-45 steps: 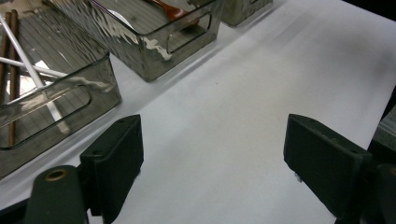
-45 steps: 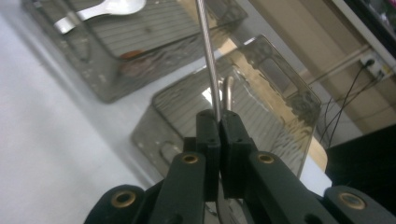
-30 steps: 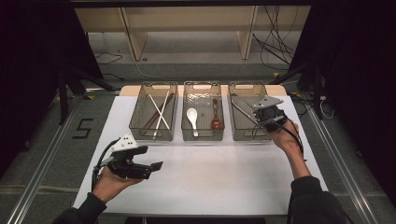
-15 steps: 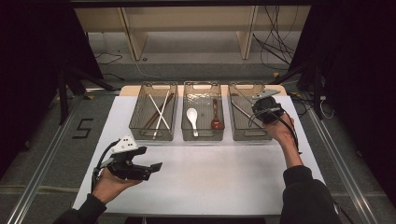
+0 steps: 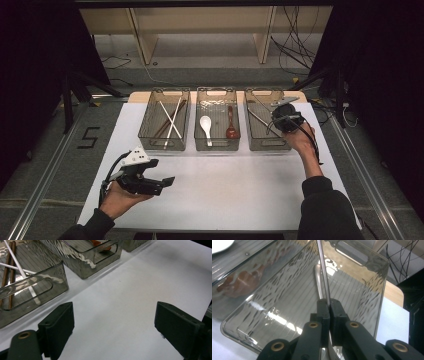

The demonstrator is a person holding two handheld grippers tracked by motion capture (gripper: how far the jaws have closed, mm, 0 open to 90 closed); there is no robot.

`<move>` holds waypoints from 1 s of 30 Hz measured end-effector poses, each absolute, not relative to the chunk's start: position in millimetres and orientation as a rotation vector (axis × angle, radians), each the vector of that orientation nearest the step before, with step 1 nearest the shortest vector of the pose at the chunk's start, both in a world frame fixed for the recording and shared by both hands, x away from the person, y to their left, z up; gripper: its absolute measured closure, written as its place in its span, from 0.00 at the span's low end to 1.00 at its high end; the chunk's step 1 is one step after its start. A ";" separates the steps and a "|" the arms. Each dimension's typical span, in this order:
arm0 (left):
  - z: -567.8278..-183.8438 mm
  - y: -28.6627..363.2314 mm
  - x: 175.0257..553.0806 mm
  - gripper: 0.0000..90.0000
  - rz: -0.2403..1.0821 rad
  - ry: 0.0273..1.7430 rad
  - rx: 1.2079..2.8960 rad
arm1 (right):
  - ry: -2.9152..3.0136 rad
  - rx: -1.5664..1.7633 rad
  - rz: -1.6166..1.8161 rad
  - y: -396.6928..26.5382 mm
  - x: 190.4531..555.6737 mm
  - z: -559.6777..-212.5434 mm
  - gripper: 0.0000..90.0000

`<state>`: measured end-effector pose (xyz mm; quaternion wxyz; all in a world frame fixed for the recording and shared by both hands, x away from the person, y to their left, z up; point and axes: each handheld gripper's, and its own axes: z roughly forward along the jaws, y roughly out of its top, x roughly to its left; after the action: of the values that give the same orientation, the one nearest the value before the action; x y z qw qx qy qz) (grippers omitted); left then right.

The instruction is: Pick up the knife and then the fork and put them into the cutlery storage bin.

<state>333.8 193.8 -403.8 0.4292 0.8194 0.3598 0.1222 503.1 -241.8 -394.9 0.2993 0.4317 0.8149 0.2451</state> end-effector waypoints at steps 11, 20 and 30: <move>-404.1 193.3 333.7 0.17 0.304 0.898 2.045 | 2.162 1.237 0.657 -245.2 509.6 -402.7 0.81; -403.8 194.0 333.9 0.17 0.307 0.901 2.043 | 2.176 1.235 0.672 -245.2 502.5 -398.3 0.53; -403.5 195.3 334.0 0.17 0.308 0.908 2.032 | 2.167 1.184 0.852 -235.7 475.5 -386.3 0.47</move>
<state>334.0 195.3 -403.5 0.4326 0.8154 0.3642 0.1236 475.5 -235.7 -386.3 0.2614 0.4376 0.8007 0.3147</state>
